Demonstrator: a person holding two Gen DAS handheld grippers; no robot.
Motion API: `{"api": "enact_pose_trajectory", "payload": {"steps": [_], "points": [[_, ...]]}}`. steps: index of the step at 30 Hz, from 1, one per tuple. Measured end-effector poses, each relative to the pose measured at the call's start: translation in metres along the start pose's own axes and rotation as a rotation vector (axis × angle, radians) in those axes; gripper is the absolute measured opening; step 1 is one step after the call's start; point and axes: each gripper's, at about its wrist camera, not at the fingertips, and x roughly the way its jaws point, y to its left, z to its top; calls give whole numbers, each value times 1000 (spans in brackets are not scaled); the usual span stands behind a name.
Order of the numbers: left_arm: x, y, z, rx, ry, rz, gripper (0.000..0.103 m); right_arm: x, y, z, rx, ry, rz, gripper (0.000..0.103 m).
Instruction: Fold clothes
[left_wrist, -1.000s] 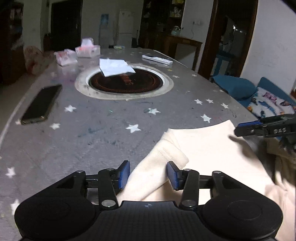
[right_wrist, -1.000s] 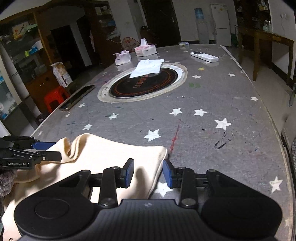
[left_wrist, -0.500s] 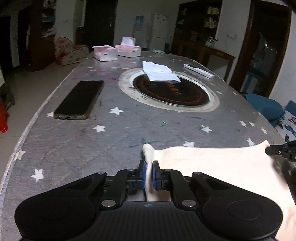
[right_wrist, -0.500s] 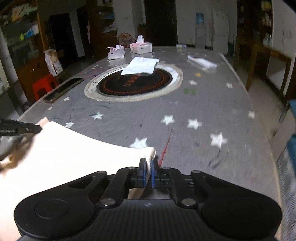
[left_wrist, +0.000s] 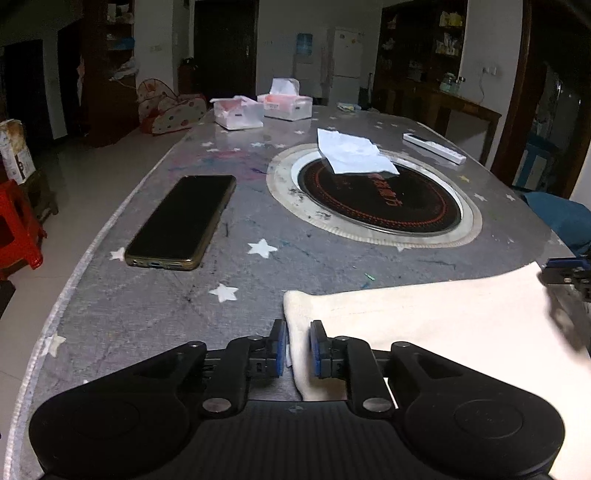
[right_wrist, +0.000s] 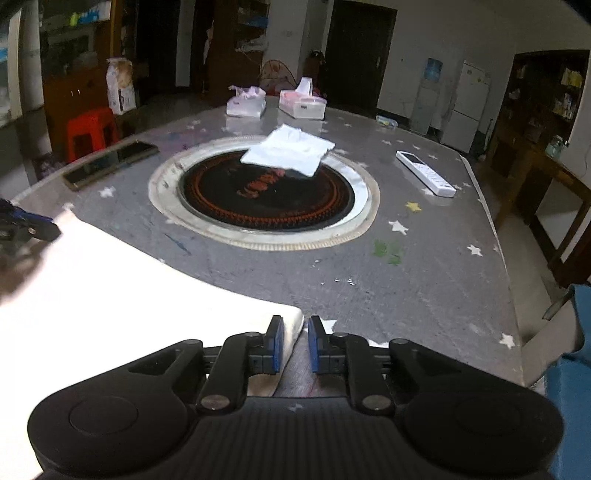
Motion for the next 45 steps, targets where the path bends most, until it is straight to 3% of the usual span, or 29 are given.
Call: {"api": "enact_pose_trajectory", "payload": {"steps": [4,8,13,20,25,32,36,38,45], "points": [[-24,0,-6,14,-55,16,33,-44,6,-17,20,-33,71,17],[-54,-8,-14,45,-119,10,37,-90,26,-54,31,-42,122,22],[-91,-29,-37,74,-132,-105,37,-129,51,-105,68,-54,140,23],[-106,-66,-76,116,-56,-241,37,-148,25,-146,227,-50,17,23],[-101,-78,-95,125,-22,-239,37,-145,-10,-161,314,-39,-88,23],[-101,-79,-102,134,-24,-225,41,-165,-27,-187,395,-28,-347,25],[-101,-81,-105,141,-26,-215,45,-175,-37,-197,428,-32,-431,29],[-101,-81,-106,141,-29,-215,47,-178,-38,-194,413,-46,-436,29],[-105,-78,-106,112,-32,-208,48,-164,-27,-175,358,-76,-330,37]]}}
